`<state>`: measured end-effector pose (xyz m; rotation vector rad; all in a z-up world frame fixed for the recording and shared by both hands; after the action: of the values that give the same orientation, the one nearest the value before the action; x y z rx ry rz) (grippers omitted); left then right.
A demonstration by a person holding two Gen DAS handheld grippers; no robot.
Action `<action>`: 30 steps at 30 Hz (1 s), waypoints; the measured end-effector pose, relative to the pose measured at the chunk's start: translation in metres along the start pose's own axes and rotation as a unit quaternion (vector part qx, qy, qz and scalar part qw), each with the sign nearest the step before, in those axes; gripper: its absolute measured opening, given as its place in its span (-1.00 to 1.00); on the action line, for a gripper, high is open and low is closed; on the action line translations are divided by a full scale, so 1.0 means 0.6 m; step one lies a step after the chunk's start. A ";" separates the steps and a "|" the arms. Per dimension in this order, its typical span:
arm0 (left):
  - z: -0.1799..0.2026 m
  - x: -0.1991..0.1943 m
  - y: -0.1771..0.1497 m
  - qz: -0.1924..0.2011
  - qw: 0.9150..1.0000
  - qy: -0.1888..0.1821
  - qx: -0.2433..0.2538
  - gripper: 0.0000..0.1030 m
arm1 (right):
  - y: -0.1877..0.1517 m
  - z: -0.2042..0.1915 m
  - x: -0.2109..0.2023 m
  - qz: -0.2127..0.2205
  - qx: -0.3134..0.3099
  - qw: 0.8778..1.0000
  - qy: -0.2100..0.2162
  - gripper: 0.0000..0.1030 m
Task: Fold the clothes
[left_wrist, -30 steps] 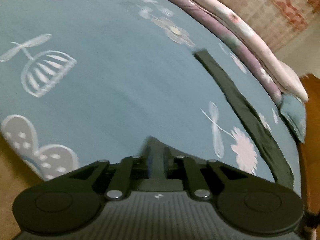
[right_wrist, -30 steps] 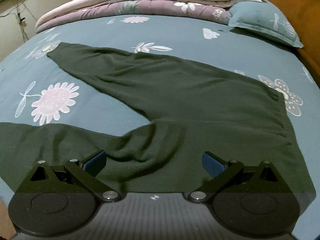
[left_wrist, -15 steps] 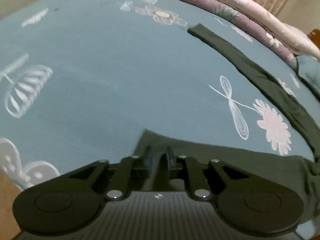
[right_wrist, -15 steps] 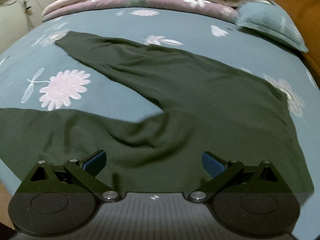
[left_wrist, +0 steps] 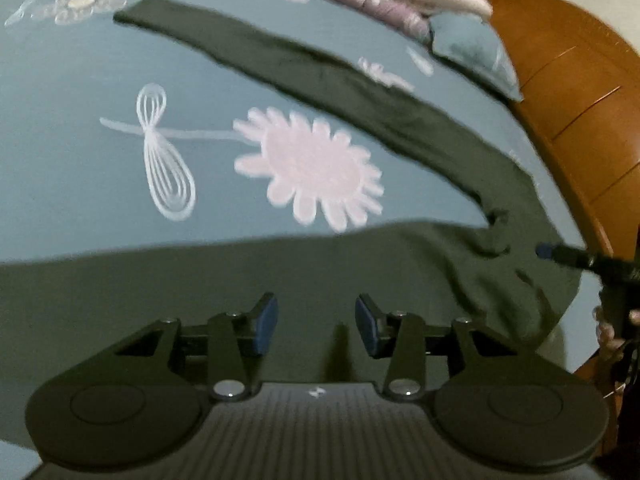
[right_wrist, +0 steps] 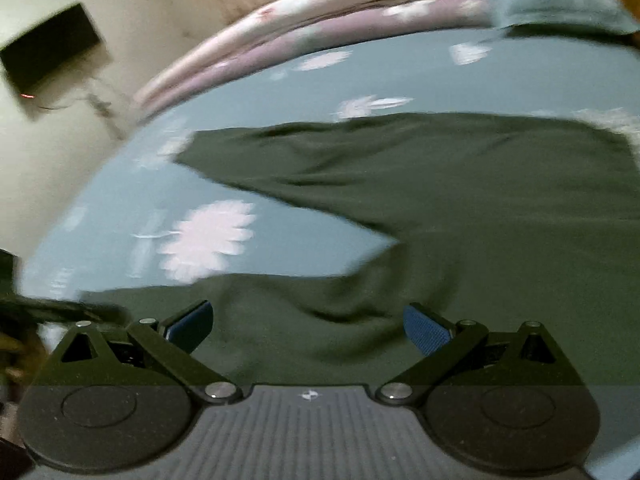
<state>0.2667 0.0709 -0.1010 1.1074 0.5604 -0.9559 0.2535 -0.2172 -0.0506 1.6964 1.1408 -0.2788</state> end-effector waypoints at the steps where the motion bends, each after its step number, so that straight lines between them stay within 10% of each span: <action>1: -0.002 0.002 -0.007 -0.001 1.000 0.003 -0.004 -0.16 | 0.002 -0.006 0.021 -0.010 -0.004 1.000 0.015 1.00; 9: -0.044 -0.032 -0.022 0.009 0.999 0.043 -0.032 -0.12 | 0.053 0.015 0.151 0.001 -0.033 0.999 -0.012 1.00; 18: -0.057 -0.042 -0.029 0.010 0.996 0.086 0.000 -0.01 | 0.030 -0.036 0.066 -0.022 -0.030 0.999 0.034 1.00; 25: -0.109 -0.076 -0.032 0.027 0.991 0.127 -0.045 -0.01 | 0.006 -0.046 0.143 -0.046 -0.031 0.998 -0.007 1.00; 30: -0.140 -0.135 -0.060 0.064 0.986 0.053 -0.147 0.02 | 0.013 -0.040 0.145 -0.046 -0.019 0.999 -0.002 1.00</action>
<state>0.2011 0.1731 -0.0864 0.9188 0.6851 -0.6812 0.2975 -0.1498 -0.0915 1.6106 1.2158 -0.3168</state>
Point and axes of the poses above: each gripper's, at about its wrist camera, not at the fingertips, and x roughly the way its jaws point, z to its right, y to its top, the point moved 5 cm from there along x, roughly the way its jaws point, and after that the axes turned 2 degrees about y, right-handed, at the moved point
